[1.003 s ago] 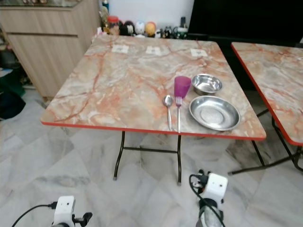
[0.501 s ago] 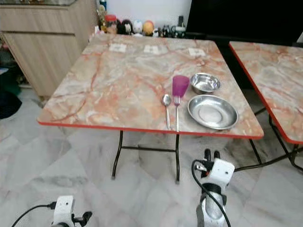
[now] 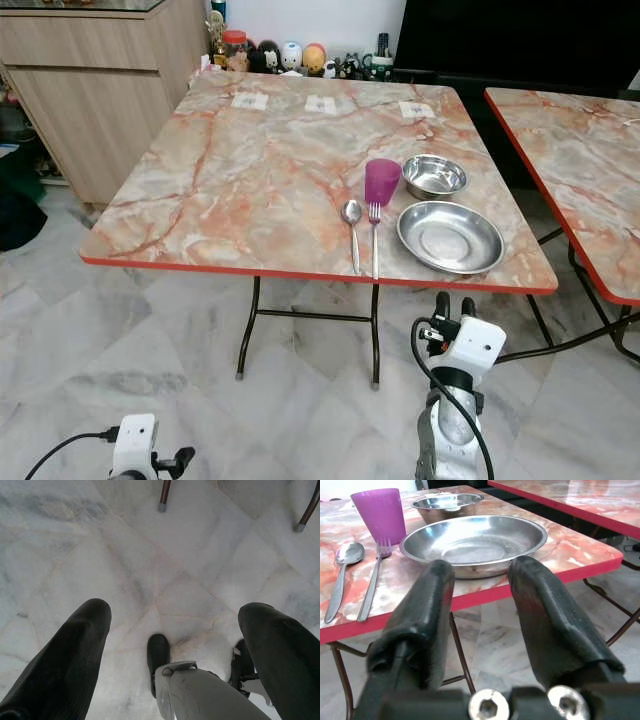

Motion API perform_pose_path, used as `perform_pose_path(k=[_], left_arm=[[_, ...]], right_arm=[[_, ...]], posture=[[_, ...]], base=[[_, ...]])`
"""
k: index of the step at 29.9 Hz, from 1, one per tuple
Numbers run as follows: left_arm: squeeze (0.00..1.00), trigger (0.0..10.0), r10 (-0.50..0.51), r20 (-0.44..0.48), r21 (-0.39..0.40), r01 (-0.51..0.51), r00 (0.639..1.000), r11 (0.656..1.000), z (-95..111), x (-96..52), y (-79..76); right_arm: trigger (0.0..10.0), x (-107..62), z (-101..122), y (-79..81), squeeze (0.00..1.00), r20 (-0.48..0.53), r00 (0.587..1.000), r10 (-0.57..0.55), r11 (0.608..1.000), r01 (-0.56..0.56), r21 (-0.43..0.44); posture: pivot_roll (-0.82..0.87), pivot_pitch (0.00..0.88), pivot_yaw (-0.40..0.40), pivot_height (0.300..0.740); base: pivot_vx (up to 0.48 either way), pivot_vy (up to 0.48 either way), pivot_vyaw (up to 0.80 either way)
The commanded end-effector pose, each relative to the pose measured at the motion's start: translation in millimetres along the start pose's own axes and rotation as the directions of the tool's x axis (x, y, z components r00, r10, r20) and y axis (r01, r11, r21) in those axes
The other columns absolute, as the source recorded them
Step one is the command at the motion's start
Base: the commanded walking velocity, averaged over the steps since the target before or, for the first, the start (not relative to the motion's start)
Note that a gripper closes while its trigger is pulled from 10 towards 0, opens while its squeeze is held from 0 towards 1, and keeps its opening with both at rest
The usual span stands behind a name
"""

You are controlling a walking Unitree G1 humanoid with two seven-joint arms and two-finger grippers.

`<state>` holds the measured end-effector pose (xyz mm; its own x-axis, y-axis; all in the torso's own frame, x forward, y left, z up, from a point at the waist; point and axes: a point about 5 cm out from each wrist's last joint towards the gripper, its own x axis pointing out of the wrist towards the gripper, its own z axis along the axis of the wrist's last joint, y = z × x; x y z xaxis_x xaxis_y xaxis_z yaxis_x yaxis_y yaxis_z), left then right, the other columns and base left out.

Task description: Setting the table

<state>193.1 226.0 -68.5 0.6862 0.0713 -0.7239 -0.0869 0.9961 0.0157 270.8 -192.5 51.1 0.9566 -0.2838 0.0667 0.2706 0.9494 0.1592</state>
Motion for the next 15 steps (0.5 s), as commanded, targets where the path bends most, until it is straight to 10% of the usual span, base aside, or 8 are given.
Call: perform_pose_path(k=[1,7,8,9,15], left_arm=[[0.00,10.0,0.003,-0.011,-0.013,-0.004,1.000,1.000,-3.8,-0.9,0.3],[0.00,10.0,0.002,-0.012,-0.012,-0.002,1.000,1.000,-3.8,-0.9,0.0],[0.00,10.0,0.002,-0.012,-0.012,-0.002,1.000,1.000,-3.9,-0.8,-0.1],[0.00,10.0,0.001,-0.013,-0.011,-0.002,1.000,1.000,-3.9,-0.8,-0.4],[0.00,10.0,0.000,-0.014,-0.009,0.000,1.000,1.000,-4.1,-0.6,-1.6]], right_arm=[[10.0,0.1,2.3,-1.4,1.00,-0.001,1.000,-0.003,1.000,0.003,0.002],[10.0,-0.2,-0.1,1.6,1.00,-0.022,1.000,0.010,1.000,-0.010,-0.002],[10.0,-0.8,-1.5,1.3,0.36,-0.030,1.000,0.009,1.000,-0.009,-0.003],[10.0,-2.8,-6.3,-0.9,0.00,-0.057,0.998,-0.002,1.000,0.002,-0.002],[10.0,-19.7,-37.9,-17.8,0.00,-0.226,0.972,-0.062,0.997,0.069,0.023]], posture=[[0.10,0.028,-0.106,0.740],[0.11,0.024,-0.108,0.740],[0.10,0.022,-0.107,0.740],[0.10,0.019,-0.108,0.740],[0.10,0.010,-0.111,0.740]], base=[[0.000,0.000,0.00],[0.000,0.000,0.00],[0.000,0.000,0.00],[0.000,0.000,0.00],[0.000,0.000,0.00]])
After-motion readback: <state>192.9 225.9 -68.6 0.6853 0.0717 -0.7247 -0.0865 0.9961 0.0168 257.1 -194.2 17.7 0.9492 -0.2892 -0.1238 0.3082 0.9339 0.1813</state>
